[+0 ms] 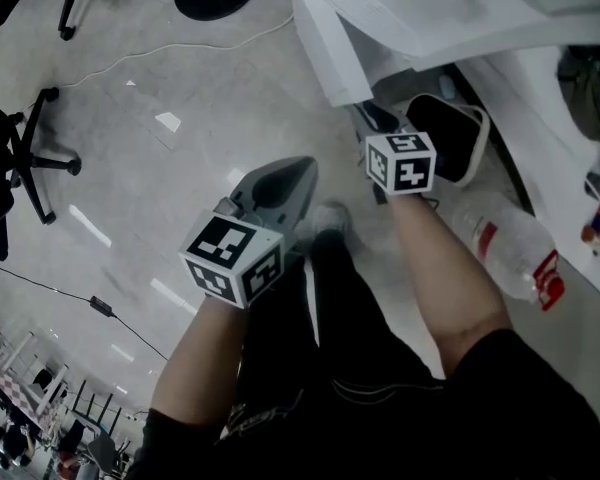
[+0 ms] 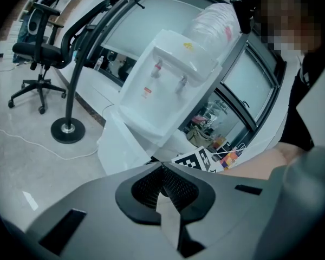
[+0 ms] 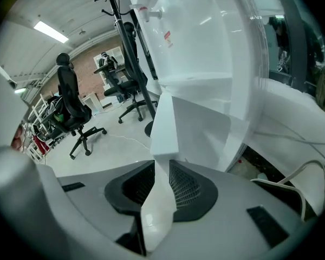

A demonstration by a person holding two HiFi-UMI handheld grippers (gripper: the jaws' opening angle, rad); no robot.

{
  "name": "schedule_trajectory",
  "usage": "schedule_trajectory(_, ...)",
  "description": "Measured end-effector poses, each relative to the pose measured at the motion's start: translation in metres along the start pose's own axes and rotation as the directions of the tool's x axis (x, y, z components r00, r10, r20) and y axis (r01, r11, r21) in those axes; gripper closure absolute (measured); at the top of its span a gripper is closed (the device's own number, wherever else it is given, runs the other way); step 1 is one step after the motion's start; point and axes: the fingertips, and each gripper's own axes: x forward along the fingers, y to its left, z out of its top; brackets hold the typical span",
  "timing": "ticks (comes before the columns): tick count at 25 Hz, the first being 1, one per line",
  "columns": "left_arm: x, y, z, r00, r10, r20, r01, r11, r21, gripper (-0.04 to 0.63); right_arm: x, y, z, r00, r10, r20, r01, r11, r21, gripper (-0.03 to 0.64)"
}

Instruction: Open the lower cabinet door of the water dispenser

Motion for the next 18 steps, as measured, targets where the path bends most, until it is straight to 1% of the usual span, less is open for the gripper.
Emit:
schedule_trajectory(5,-0.007,0.005,-0.001,1.000,0.007,0.017,-0.007,1.000,-0.006,0.595,0.003,0.013,-0.001,1.000,0.015,-0.026,-0.016,1.000,-0.025,0.523)
schedule_trajectory(9,-0.009,0.017,0.000,0.999,0.012,0.037,-0.011,0.999,-0.033,0.595,0.005,0.021,-0.002,0.999,0.019,-0.033,-0.021,0.999,-0.034,0.541)
schedule_trajectory(11,-0.011,0.024,0.000,0.999,0.009,0.041,-0.007,0.999,-0.047,0.595,0.006,0.024,-0.002,0.999,0.013,-0.030,-0.014,0.999,-0.030,0.545)
schedule_trajectory(14,-0.016,0.034,0.000,0.999,0.003,0.035,-0.001,0.999,-0.052,0.595,0.008,0.031,-0.002,0.999,0.001,-0.035,-0.002,1.000,-0.015,0.549)
schedule_trajectory(18,-0.026,0.047,0.002,0.999,-0.010,0.033,0.012,0.998,-0.063,0.595,0.014,0.043,-0.002,0.999,-0.012,-0.052,0.011,1.000,-0.019,0.563)
